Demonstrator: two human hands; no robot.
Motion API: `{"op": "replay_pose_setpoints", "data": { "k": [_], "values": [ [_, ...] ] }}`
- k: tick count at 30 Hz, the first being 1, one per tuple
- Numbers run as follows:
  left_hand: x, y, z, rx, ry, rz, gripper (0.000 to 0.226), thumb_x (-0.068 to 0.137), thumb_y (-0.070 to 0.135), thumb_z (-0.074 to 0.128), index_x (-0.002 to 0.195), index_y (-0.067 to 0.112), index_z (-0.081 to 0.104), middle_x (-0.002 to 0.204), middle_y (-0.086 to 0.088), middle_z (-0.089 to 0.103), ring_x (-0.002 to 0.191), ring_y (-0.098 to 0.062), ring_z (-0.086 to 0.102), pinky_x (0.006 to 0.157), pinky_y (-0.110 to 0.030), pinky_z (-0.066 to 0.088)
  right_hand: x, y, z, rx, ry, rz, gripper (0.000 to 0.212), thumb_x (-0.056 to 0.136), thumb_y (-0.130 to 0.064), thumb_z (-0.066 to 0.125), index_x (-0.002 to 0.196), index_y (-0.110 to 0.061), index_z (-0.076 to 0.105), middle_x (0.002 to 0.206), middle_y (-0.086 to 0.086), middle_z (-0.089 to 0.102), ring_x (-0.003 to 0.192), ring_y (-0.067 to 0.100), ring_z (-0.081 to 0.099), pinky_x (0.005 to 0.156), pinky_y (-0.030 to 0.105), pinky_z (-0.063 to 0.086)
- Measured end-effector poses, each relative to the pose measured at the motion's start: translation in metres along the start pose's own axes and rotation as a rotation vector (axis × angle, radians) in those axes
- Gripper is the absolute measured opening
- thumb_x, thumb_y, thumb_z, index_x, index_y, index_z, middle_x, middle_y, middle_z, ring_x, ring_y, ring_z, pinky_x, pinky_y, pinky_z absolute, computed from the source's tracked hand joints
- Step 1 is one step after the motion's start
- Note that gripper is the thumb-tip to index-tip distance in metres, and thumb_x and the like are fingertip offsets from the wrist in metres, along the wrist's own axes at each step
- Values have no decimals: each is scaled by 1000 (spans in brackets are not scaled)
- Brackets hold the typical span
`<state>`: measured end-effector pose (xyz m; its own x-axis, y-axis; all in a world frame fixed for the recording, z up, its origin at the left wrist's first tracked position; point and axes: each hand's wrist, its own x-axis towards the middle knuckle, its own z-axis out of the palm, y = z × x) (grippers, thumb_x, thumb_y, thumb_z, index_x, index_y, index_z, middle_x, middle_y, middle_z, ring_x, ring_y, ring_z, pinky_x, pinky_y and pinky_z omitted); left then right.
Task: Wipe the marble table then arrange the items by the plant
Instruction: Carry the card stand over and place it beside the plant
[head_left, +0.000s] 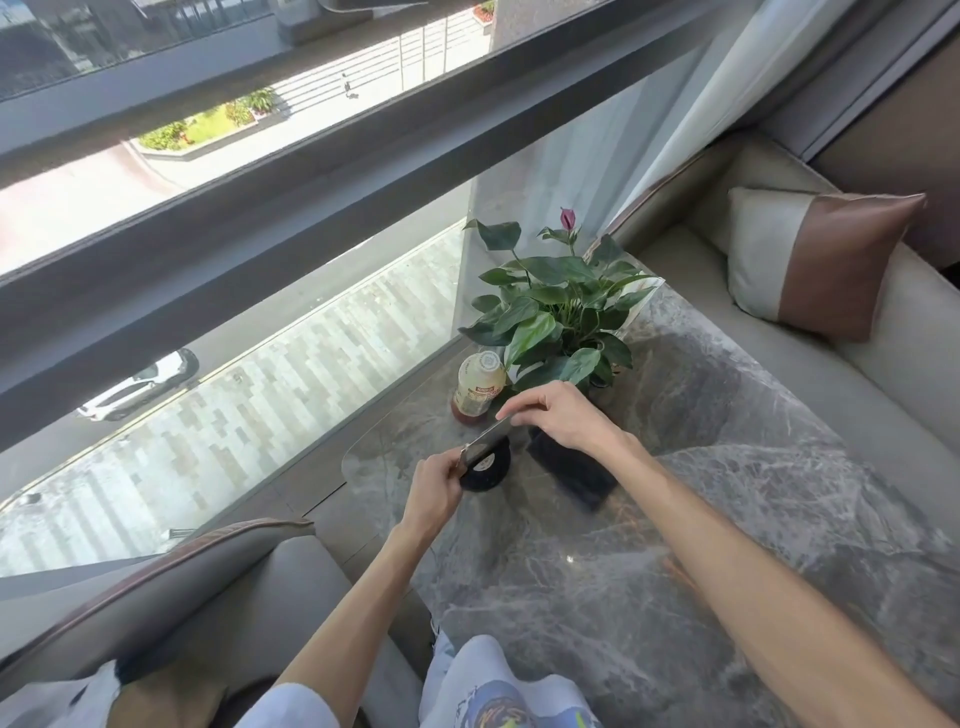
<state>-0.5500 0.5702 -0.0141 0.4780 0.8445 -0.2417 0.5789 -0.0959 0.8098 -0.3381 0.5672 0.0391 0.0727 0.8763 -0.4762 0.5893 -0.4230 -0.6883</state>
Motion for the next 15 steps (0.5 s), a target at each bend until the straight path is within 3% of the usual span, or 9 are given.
{"op": "replay_pose_setpoints", "data": {
  "k": [2, 5, 7, 10, 15],
  "values": [
    [0, 0, 1, -6, -8, -2, 31, 71, -20, 43, 61, 10, 48, 58, -8, 45, 55, -12, 39, 47, -14, 30, -3, 1, -1, 5, -9, 5, 21, 85, -18, 69, 90, -37, 77, 94, -17, 75, 96, -3, 65, 100, 29, 47],
    [-3, 1, 1, 6, -13, 15, 46, 72, -18, 42, 75, 27, 42, 42, 11, 43, 47, -3, 40, 49, -14, 32, -8, 1, -1, 11, -10, 2, 22, 85, -17, 68, 89, -36, 77, 94, -17, 75, 96, -5, 64, 101, 27, 46],
    [-4, 3, 2, 16, -4, 39, 48, 73, -18, 42, 78, 30, 39, 39, 12, 36, 46, -7, 36, 51, -13, 32, -10, 2, 0, 25, -5, -1, 22, 85, -15, 68, 89, -35, 78, 94, -17, 75, 95, -5, 65, 101, 26, 46],
    [-5, 3, 3, 33, 10, 64, 48, 72, -19, 43, 80, 28, 39, 47, 9, 31, 50, -12, 27, 49, -13, 30, -11, 3, 0, 34, -1, 0, 22, 85, -15, 68, 91, -34, 78, 95, -16, 75, 96, -5, 65, 101, 26, 46],
    [-6, 0, 4, -9, 12, 30, 30, 73, -20, 43, 76, 10, 45, 44, 15, 33, 45, -2, 42, 50, -11, 33, -11, 2, -1, 43, -15, 4, 22, 86, -14, 68, 93, -32, 78, 100, -16, 75, 101, -5, 63, 104, 24, 44]
  ]
}}
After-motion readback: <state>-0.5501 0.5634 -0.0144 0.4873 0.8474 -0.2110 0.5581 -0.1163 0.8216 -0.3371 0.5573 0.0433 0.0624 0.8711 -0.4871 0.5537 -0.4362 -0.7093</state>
